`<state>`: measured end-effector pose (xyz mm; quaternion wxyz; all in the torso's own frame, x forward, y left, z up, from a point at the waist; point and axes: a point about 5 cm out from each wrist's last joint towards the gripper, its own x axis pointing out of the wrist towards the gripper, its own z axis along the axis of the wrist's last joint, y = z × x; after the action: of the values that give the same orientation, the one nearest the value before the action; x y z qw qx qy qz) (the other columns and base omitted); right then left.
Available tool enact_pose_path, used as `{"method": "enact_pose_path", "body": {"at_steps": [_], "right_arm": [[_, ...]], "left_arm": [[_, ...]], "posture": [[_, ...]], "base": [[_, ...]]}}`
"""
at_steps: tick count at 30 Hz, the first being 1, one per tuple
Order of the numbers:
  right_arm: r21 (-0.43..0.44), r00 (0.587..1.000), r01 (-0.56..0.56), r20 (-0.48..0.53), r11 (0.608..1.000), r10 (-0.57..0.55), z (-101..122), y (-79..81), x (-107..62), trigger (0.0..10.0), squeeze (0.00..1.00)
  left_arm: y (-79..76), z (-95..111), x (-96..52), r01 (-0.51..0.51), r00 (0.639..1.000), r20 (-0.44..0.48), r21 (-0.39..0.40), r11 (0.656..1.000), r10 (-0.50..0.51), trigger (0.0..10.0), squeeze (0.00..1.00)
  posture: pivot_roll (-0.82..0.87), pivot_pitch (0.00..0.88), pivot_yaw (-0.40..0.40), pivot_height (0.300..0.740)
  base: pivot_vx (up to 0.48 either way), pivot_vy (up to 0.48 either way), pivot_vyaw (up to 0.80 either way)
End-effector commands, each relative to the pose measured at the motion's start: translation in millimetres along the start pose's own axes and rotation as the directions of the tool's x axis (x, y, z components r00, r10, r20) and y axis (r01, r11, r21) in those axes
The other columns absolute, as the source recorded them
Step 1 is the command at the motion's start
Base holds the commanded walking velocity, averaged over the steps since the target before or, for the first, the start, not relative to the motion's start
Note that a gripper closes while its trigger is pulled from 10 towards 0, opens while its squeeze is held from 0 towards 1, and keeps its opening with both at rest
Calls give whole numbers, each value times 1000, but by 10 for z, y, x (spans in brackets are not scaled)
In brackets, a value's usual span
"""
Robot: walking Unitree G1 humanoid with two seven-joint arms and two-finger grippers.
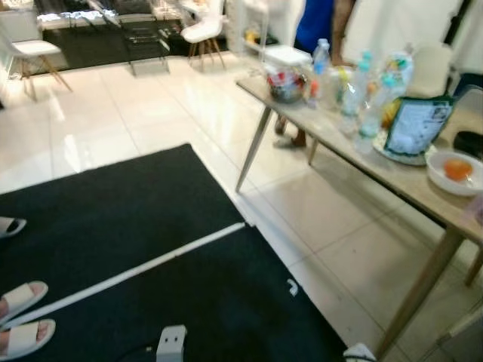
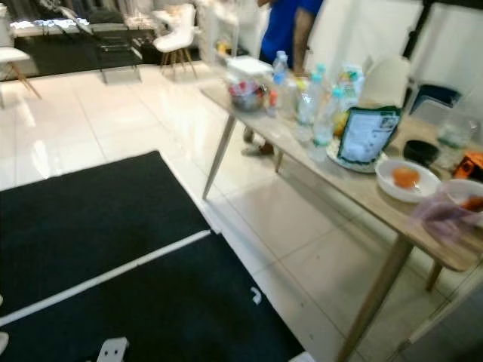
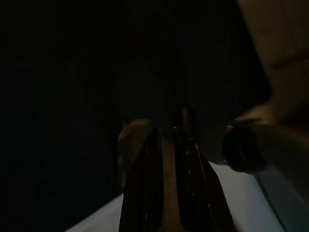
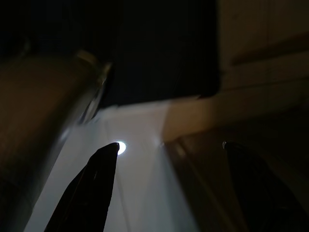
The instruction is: Restocking fridge
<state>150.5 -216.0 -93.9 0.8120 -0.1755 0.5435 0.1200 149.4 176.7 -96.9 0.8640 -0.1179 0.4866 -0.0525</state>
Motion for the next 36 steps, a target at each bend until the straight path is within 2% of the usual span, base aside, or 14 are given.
{"method": "enact_pose_path", "body": {"at_steps": [1, 16, 36], "right_arm": [[14, 1000, -12, 2, 1000, 11, -5, 53, 8, 10000, 0], [16, 1000, -10, 7, 1000, 10, 29, 55, 12, 10000, 0], [18, 1000, -6, -3, 1000, 6, 25, 38, 10, 10000, 0]], "left_arm": [[1, -32, -4, -1, 1000, -14, 3, 1000, 1, 10000, 0], [3, -19, -1, -7, 1000, -14, 4, 1000, 7, 10000, 0], [6, -52, -3, -33, 999, -24, 10, 999, 33, 10000, 0]], "posture": [[-15, 0, -38, 740], [-14, 0, -37, 740], [-15, 0, -39, 740]], "base": [[356, 0, 0], [353, 0, 0], [0, 0, 0]]}}
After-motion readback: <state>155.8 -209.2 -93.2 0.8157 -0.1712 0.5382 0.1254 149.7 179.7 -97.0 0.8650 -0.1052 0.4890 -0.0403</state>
